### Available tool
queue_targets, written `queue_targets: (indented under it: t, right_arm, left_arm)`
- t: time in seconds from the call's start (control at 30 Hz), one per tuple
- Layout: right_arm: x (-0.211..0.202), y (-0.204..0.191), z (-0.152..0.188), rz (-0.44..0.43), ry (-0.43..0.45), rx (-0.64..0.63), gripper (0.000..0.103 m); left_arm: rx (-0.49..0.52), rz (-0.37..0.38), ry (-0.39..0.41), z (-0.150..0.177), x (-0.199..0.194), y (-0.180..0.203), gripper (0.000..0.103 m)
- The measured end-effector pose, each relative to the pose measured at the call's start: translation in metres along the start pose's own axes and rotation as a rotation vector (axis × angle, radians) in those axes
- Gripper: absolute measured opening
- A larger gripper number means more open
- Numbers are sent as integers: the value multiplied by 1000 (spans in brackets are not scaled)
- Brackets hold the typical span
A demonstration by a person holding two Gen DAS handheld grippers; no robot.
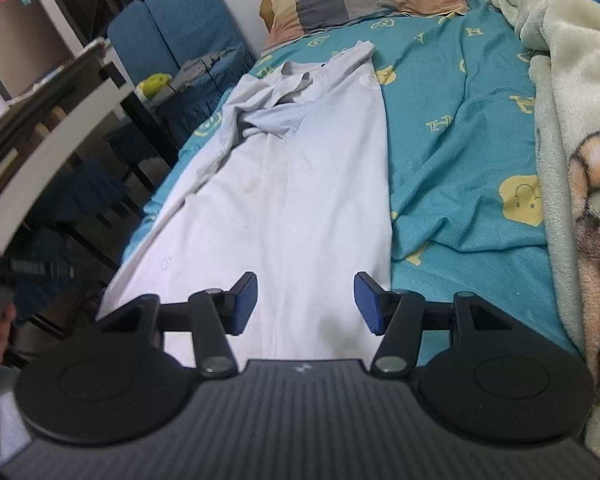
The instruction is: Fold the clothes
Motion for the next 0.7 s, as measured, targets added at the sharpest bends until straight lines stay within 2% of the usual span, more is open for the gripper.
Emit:
queue_targets:
  t: [0.37, 0.43, 0.47, 0.5, 0.57, 0.7]
  right_arm:
    - [14, 24, 4, -17, -52, 121, 56]
    - [17, 26, 4, -14, -64, 134, 56]
    - [19, 27, 5, -12, -71, 138, 56]
    - [21, 29, 5, -8, -77, 142, 56]
    - [25, 31, 6, 0, -90, 150, 56]
    - [26, 36, 7, 11, -99, 166, 56]
  left_arm:
    - [-86, 11, -318, 22, 56, -32, 67]
    - [-79, 13, -356, 26, 64, -31, 62]
    - [-71, 19, -370, 27, 67, -30, 51]
    - [-42, 14, -371, 28, 66, -27, 27]
    - [20, 15, -349, 25, 57, -15, 7]
    - [165, -3, -291, 16, 27, 14, 4]
Point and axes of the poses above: each gripper's, at about its wrist camera, not at the fingertips, and x roughly the way its jaws point, y to its right, z to its underside, the point moved 7 cm from there along x, roughly the way its jaws point
